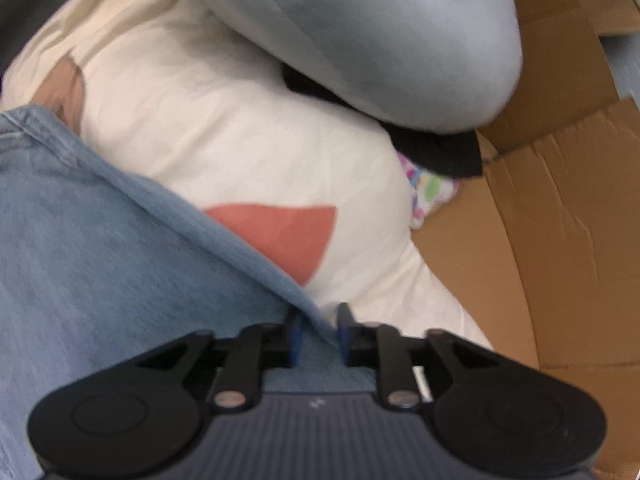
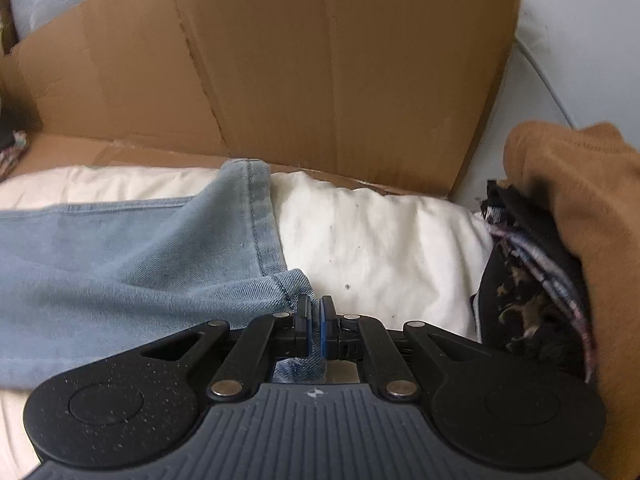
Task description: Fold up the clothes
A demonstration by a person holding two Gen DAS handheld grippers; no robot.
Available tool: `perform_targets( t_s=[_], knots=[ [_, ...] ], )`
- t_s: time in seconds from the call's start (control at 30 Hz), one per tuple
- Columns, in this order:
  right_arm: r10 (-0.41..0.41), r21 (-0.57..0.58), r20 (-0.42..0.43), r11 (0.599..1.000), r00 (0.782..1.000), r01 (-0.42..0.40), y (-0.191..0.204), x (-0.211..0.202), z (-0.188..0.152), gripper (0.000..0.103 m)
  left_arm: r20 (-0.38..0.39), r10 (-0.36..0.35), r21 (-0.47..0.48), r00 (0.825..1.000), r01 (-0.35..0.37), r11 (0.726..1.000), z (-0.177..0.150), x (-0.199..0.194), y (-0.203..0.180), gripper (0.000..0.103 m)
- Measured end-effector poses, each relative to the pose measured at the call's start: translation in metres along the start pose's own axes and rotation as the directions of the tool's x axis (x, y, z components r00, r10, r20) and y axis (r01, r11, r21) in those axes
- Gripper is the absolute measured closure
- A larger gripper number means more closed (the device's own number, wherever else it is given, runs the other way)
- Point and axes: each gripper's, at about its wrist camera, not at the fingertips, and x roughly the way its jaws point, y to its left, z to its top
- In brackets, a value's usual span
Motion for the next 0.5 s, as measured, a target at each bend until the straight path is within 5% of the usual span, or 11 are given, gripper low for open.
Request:
perform_targets(
  t_s=[0.17, 0.3, 0.5],
  knots=[
    [0.048, 0.154, 0.029, 0.987, 0.998, -0.052, -0.019, -0.014, -0.007, 0.096, -0.015, -0.001, 0.076, 1.000, 0.002, 0.997, -0.009, -0.002, -0.014, 0.060],
    [0.068, 0.212, 0.033, 0.974, 0.997, -0.073, -0.023, -0.029, -0.022, 0.061, -0.019, -0.004, 0.107, 1.000, 0.006, 0.994, -0.015, -0.006, -0.018, 0.059],
    [0.149, 0.370, -0.009, 0.919, 0.989, -0.136, -0.027, -0.038, -0.050, 0.058, -0.020, 0.017, 0.160, 1.000, -0.013, 0.987, -0.026, 0.009, -0.029, 0.058]
  ],
)
